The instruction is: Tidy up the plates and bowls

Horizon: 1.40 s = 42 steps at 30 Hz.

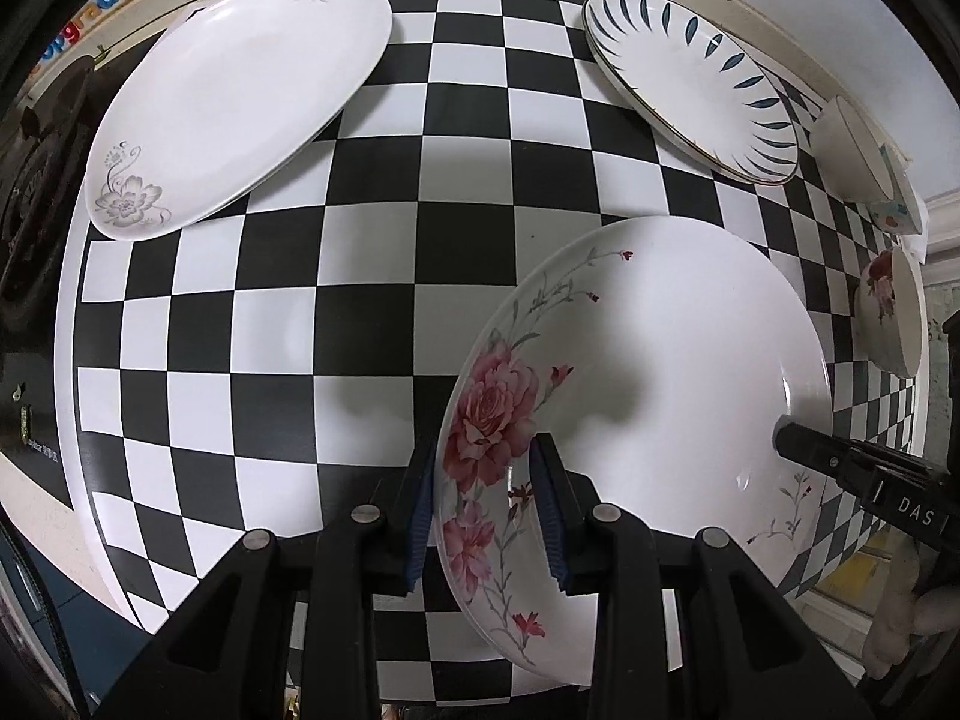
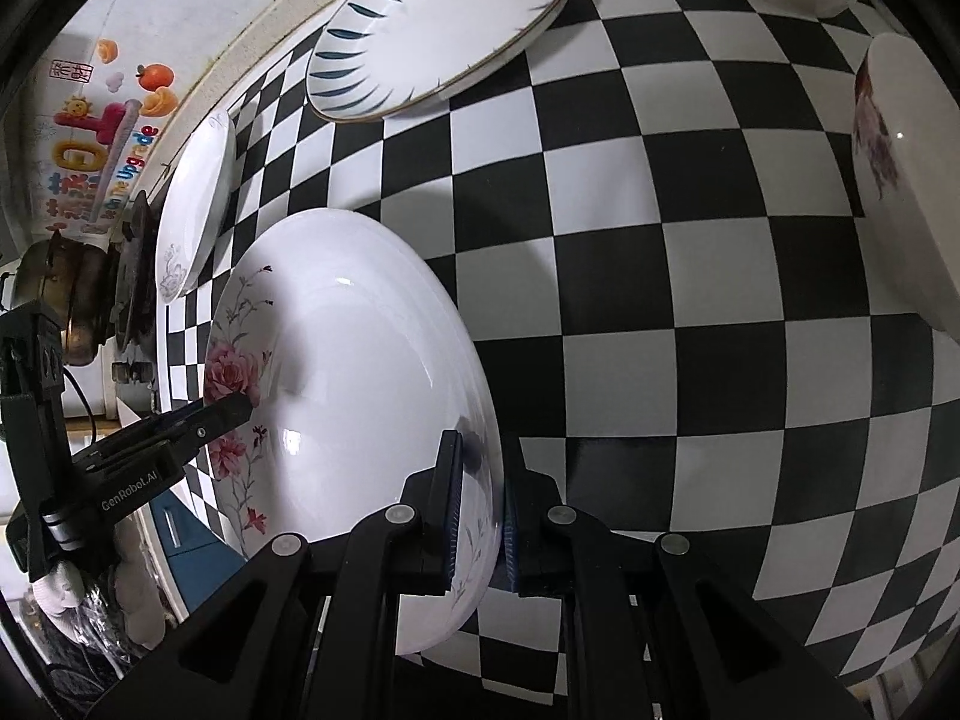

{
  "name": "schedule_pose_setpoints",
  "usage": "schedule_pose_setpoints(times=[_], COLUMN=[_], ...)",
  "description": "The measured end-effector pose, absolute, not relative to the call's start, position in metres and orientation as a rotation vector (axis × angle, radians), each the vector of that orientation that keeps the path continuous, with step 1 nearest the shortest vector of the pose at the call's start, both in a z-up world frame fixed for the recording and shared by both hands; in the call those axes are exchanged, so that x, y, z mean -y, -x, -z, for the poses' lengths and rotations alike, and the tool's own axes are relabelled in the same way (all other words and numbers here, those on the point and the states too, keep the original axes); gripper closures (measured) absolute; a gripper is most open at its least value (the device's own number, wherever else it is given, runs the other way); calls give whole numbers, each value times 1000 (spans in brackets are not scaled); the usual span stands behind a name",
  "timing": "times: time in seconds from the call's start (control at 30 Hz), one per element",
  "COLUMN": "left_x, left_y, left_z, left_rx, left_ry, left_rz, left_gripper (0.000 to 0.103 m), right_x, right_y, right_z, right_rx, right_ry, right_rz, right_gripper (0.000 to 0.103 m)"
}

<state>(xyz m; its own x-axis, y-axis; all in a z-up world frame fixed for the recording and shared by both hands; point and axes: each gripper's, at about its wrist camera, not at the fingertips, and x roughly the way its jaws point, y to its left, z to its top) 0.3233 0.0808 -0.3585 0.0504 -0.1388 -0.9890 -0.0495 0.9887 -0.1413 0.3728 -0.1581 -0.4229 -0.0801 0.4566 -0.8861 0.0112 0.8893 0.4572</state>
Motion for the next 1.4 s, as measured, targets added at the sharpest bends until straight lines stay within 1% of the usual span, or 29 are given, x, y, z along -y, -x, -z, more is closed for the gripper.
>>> schedule_pose_setpoints(times=[0.27, 0.37, 0.4, 0.47, 0.53, 0.57, 0.6, 0.63, 0.7, 0.8, 0.93, 1.0, 1.17, 1.27, 1.33, 1.4], left_x=[-75, -85, -90, -110, -131, -144, -159, -173, -200, -249, -299, -318, -339, -341, -342, -339], left_y=[-327, -329, -329, -330, -332, -334, -337, -340, -348, -366, -390, -399, -421, -433, -438, -445], left_z=[362, 345, 339, 318, 301, 292, 286, 282, 281, 293, 322, 335, 361, 372, 375, 379], left_rx=[-1538, -1506, -1490, -1445, -1408, -1388, -1369, -1357, -1348, -1361, -1392, -1408, -1443, -1458, -1464, -1465], left_ry=[158, 210, 221, 268, 301, 319, 334, 346, 374, 455, 536, 569, 575, 561, 553, 551], left_rz=[53, 12, -3, -54, -98, -116, -143, -170, -207, -253, -289, -291, -271, -253, -245, -231], left_gripper=[75, 74, 74, 74, 70, 68, 66, 65, 62, 62, 62, 62, 62, 62, 63, 63], right_x=[154, 160, 164, 175, 180, 178, 174, 165, 146, 97, 27, -2, -67, -92, -108, -116], right_y=[-378, -380, -382, -387, -395, -403, -409, -419, -436, -466, -513, -530, -578, -598, -607, -612], right_z=[431, 432, 427, 405, 381, 367, 358, 347, 336, 333, 351, 364, 398, 417, 429, 438], right_rx=[-1652, -1696, -1685, -1628, -1570, -1541, -1522, -1498, -1470, -1471, -1500, -1517, -1566, -1602, -1632, -1648], right_ry=[-352, -381, -392, -391, -390, -402, -413, -426, -438, -433, -469, -468, -394, -346, -322, -315], right_rz=[-392, -390, -389, -374, -374, -392, -410, -441, -497, -586, -674, -687, -681, -679, -692, -703], right_gripper=[90, 87, 87, 83, 65, 59, 47, 39, 35, 35, 35, 35, 36, 40, 48, 53])
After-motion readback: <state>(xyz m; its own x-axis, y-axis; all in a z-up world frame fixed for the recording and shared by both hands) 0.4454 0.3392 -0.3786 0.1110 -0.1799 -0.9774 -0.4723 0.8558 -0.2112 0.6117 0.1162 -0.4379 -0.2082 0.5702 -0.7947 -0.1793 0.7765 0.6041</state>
